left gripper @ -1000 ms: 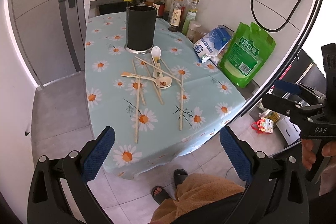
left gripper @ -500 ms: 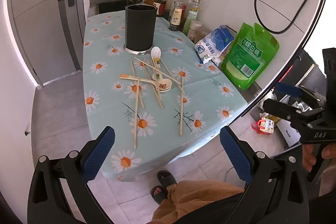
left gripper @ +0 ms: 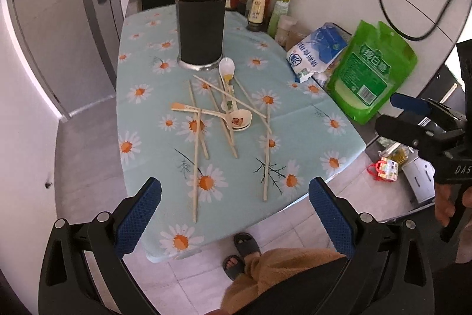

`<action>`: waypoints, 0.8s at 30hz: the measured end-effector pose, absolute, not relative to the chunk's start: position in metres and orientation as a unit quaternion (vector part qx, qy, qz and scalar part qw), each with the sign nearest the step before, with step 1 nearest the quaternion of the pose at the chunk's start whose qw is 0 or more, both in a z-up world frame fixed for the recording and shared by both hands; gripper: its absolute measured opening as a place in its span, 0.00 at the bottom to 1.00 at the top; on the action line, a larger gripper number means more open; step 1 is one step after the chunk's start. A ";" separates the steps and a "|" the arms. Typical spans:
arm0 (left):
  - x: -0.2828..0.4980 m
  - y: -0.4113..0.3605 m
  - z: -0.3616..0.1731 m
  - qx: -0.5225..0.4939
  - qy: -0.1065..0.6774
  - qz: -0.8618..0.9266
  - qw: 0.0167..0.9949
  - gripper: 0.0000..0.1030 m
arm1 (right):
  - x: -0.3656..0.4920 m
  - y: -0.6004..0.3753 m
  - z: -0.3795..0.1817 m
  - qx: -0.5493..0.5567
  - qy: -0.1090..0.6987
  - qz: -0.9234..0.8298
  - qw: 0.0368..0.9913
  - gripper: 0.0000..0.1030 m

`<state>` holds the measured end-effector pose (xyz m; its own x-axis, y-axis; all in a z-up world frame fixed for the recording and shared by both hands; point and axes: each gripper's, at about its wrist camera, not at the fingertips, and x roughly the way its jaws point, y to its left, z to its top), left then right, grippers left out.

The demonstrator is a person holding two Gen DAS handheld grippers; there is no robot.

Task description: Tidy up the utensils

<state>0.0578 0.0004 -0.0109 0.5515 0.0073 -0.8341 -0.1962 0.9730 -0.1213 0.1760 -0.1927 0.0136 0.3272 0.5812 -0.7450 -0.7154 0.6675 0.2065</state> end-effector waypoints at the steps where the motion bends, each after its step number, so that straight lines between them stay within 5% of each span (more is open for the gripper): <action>1: 0.061 0.002 -0.013 -0.104 0.474 0.057 0.872 0.94 | 0.182 -0.192 0.013 -0.077 0.422 0.404 0.808 0.96; 16: 0.129 0.026 -0.064 -0.107 0.564 0.094 0.814 0.93 | 0.255 -0.187 -0.035 -0.048 0.467 0.454 0.757 0.96; 20: 0.151 0.037 -0.089 -0.082 0.594 0.087 0.796 0.62 | 0.269 -0.200 -0.041 -0.024 0.476 0.459 0.750 0.96; 24: 0.164 0.046 -0.108 -0.078 0.619 0.082 0.777 0.58 | 0.281 -0.212 -0.047 -0.022 0.475 0.440 0.762 0.96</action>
<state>0.1637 0.0465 -0.1082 0.2202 0.0305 -0.9750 -0.2248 0.9742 -0.0203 0.2807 -0.2121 -0.0469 0.1621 0.6498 -0.7426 -0.6908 0.6122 0.3848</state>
